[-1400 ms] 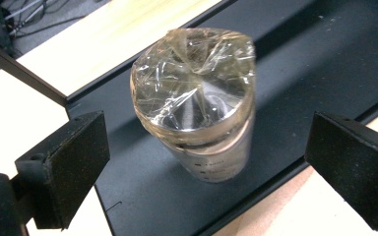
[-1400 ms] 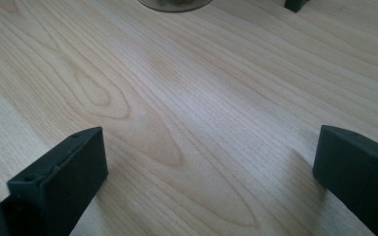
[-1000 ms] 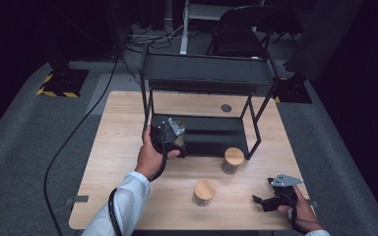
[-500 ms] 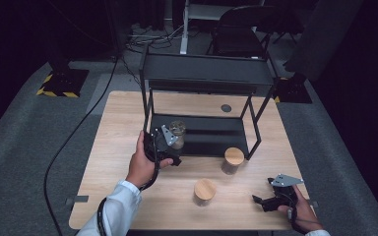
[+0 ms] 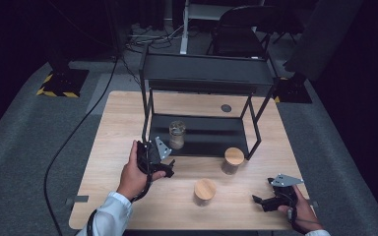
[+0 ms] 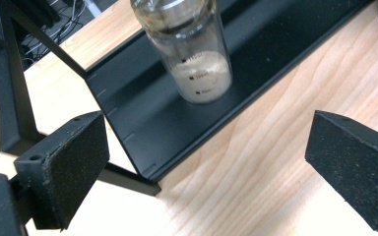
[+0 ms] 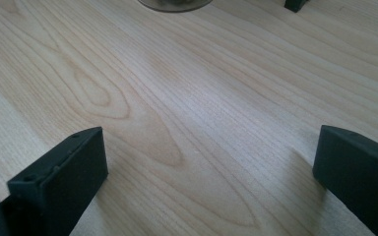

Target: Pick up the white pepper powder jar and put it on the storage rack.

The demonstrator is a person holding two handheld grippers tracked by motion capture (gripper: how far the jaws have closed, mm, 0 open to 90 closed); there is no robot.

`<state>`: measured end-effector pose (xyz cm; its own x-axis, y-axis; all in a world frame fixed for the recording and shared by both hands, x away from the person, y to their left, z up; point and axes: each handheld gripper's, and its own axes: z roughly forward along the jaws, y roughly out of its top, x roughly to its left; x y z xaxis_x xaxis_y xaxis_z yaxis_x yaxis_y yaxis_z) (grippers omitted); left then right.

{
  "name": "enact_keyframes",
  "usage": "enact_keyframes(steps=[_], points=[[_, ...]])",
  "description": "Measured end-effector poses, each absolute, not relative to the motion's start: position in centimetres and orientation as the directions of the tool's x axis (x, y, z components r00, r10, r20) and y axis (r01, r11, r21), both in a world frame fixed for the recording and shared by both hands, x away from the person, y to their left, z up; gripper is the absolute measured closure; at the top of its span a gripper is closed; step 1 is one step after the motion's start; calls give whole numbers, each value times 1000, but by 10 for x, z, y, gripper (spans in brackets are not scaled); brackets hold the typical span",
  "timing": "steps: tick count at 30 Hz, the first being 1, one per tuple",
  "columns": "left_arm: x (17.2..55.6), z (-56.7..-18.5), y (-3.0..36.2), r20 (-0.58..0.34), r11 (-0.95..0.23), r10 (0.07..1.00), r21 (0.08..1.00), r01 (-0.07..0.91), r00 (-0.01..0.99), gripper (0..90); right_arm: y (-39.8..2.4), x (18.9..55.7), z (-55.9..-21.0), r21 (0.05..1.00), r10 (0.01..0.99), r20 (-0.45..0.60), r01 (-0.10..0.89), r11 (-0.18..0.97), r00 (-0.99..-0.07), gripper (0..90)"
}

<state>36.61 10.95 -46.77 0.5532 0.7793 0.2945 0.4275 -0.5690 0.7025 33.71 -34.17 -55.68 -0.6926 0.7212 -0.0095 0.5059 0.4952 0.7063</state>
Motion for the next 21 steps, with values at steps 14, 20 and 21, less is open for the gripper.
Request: enact_keyframes(steps=[14, 20, 21], points=[[344, -504, 121, 317, -605, 758, 668, 434, 569, 29, -342, 337, -557, 707, 721, -10, 506, 495, -693, 0], [340, -514, 127, 306, -606, 753, 667, 433, 582, 27, -342, 337, -557, 707, 721, -10, 505, 495, -693, 0], [339, -516, 127, 304, -607, 752, 665, 435, 585, 26, -342, 337, -557, 707, 721, -10, 506, 495, -693, 0]])
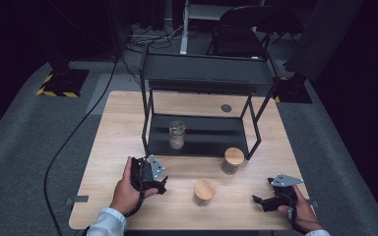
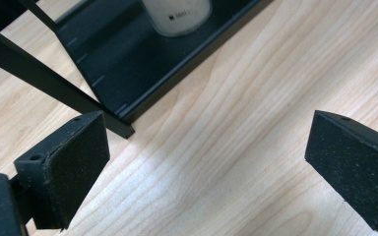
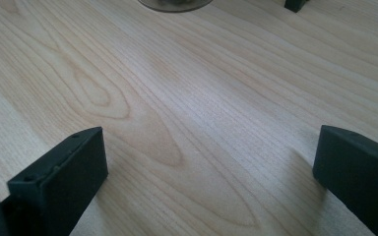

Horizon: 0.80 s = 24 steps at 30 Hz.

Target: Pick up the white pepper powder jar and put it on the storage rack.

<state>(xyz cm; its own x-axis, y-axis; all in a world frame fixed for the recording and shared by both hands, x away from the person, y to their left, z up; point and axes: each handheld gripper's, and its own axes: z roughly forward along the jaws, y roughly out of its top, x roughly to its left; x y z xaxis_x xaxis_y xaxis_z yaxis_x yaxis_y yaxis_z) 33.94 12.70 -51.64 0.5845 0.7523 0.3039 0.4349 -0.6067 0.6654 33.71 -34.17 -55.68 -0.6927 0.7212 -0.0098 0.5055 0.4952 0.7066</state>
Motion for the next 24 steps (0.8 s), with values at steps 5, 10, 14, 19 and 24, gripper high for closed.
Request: enact_keyframes(steps=[5, 10, 14, 19, 24], points=[[335, -527, 129, 304, -618, 744, 651, 441, 595, 26, -342, 337, -557, 707, 721, -10, 506, 495, -693, 0], [331, -531, 133, 289, -608, 750, 655, 448, 595, 25, -342, 337, -557, 706, 721, -10, 506, 495, -693, 0], [328, -538, 137, 283, -601, 758, 653, 461, 588, 25, -342, 337, -557, 707, 721, -10, 505, 495, -693, 0], [325, -542, 141, 254, -580, 769, 662, 474, 586, 25, -342, 337, -557, 706, 721, -10, 505, 495, -693, 0], [322, -543, 148, 242, -573, 773, 663, 481, 587, 24, -342, 337, -557, 706, 721, -10, 506, 495, -693, 0]])
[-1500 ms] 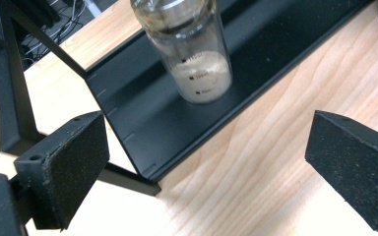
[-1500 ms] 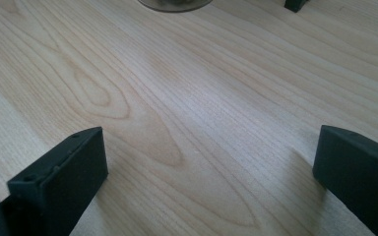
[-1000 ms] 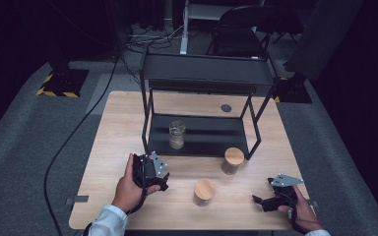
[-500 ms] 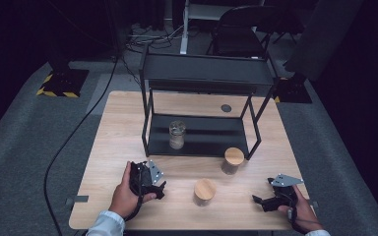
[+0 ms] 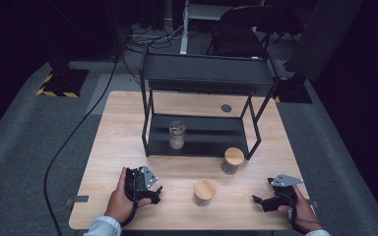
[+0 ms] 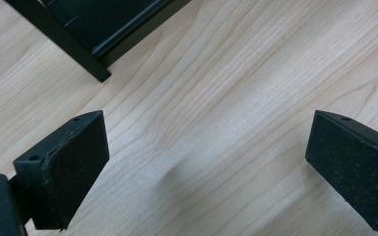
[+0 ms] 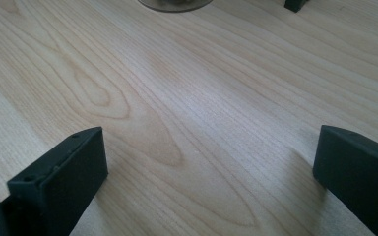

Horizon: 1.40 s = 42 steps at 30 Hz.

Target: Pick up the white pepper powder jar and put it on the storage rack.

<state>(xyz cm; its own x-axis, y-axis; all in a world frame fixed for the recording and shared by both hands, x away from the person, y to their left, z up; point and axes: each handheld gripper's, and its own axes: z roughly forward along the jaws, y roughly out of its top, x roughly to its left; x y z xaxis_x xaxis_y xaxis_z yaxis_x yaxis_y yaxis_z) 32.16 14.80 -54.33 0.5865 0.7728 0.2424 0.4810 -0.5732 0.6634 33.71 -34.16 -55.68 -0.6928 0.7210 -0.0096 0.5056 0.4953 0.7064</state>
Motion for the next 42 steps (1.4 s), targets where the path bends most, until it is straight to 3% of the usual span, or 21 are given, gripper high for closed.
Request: enact_keyframes(steps=[18, 36, 42], points=[[316, -546, 174, 194, -554, 786, 642, 529, 588, 23, -342, 337, -557, 706, 721, -10, 506, 495, -693, 0], [318, -556, 204, 0, -433, 814, 666, 607, 581, 2, -342, 337, -557, 706, 721, -10, 506, 495, -693, 0], [316, -558, 209, -8, -428, 806, 682, 593, 591, 0, -342, 337, -557, 706, 721, -10, 506, 495, -693, 0]])
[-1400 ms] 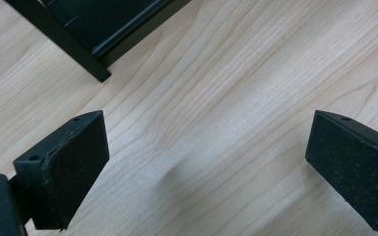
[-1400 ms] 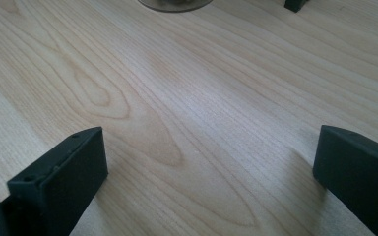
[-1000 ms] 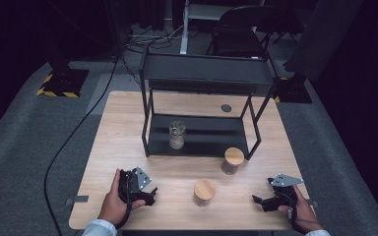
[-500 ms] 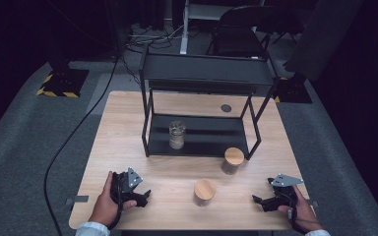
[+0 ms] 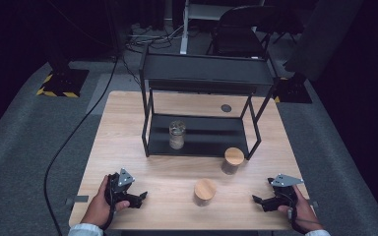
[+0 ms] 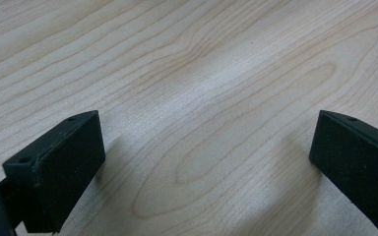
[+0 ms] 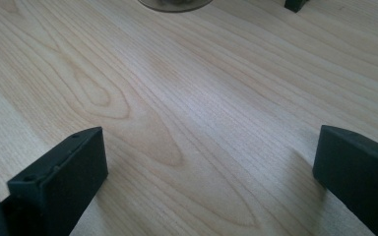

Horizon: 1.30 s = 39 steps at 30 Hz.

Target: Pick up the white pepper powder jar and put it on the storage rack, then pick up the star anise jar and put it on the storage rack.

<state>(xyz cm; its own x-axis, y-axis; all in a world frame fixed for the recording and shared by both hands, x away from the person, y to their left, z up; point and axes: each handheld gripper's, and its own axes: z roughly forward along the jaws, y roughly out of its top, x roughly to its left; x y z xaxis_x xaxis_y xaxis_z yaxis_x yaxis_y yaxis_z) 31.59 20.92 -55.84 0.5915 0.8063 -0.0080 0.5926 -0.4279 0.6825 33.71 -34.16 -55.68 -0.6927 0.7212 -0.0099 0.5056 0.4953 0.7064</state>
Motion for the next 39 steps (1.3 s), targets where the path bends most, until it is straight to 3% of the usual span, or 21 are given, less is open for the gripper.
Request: enact_keyframes(steps=[39], points=[[316, -558, 210, -10, -430, 804, 681, 592, 595, 0, -341, 336, -556, 703, 730, -9, 514, 491, -683, 0]])
